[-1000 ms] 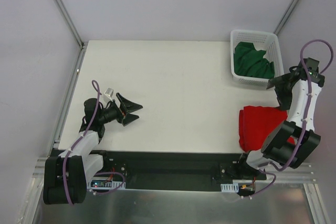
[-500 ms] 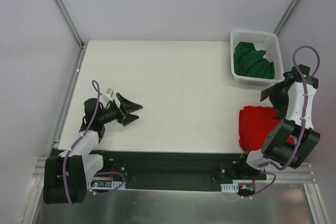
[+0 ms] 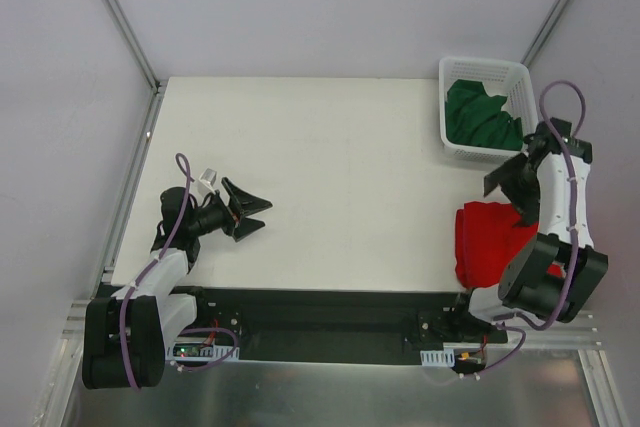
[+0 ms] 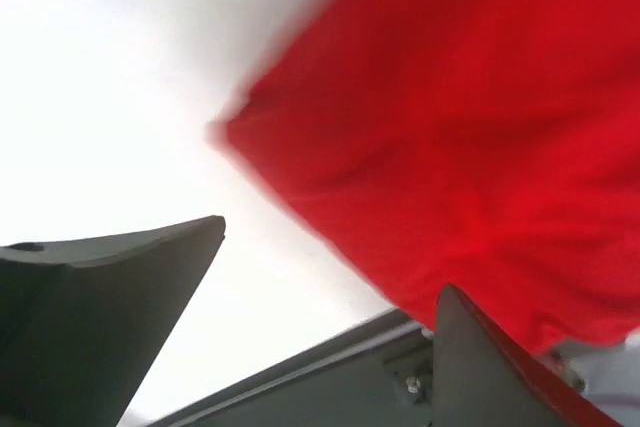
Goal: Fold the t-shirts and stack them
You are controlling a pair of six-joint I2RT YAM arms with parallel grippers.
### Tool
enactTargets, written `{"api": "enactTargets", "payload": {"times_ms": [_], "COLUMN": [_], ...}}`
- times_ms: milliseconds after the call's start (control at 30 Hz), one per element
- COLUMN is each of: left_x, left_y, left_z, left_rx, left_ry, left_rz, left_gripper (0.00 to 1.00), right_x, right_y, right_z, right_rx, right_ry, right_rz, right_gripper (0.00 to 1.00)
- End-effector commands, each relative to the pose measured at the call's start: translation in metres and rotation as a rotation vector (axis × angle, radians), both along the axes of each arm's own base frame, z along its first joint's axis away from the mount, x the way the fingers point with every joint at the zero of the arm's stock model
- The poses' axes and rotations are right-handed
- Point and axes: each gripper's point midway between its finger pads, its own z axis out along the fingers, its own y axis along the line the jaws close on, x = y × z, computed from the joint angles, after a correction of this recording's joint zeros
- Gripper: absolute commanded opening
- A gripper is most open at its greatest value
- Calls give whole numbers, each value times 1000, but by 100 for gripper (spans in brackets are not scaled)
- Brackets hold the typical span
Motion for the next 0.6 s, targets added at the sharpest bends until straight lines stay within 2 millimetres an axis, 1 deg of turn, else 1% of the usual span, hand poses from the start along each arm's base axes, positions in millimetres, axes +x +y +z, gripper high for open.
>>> {"api": "enactTargets", "payload": {"times_ms": [0,33,67,100,133,167,200,233,267,300,333,367,400,467,500,533,567], "left_x": [8,10,16,18,23,30,46,44,48,55,55,55,54,49,44,40,36], "left_y": [1,3,7,11,16,20,26,28,30,32,32,31,31,30,29,28,28], "left_z": [12,9,6,17,11,19,43,42,50,62,67,69,67,64,58,60,59], "left_rx": [28,60,105,159,252,293,339,364,379,389,377,370,366,357,354,353,353], "left_ry": [-33,-22,-9,79,67,67,30,74,69,44,52,53,65,77,91,79,78], "left_rz": [-12,-14,-2,-12,-51,-62,-47,-54,-43,-28,-19,-18,-13,-13,-18,-17,-18], "left_gripper": [99,99,99,99,99,99,99,99,99,99,99,99,99,99,99,99,99], "right_x": [73,87,99,109,107,109,109,108,112,117,125,130,136,144,148,152,158], "right_y": [28,37,67,79,91,101,99,93,93,90,88,84,81,76,72,66,56], "right_z": [88,96,95,104,98,87,85,82,77,76,78,73,58,50,39,37,46], "right_rx": [-94,-86,20,42,81,59,3,-54,-105,-139,-158,-164,-150,-132,-140,-165,-220], "right_ry": [-314,-364,-399,-432,-394,-322,-275,-228,-197,-191,-197,-179,-128,-97,-59,-41,-32], "right_rz": [369,437,565,620,667,722,748,755,781,785,783,773,768,743,738,740,714], "right_gripper": [96,96,96,96,96,96,96,96,96,96,96,96,96,96,96,96,96]}}
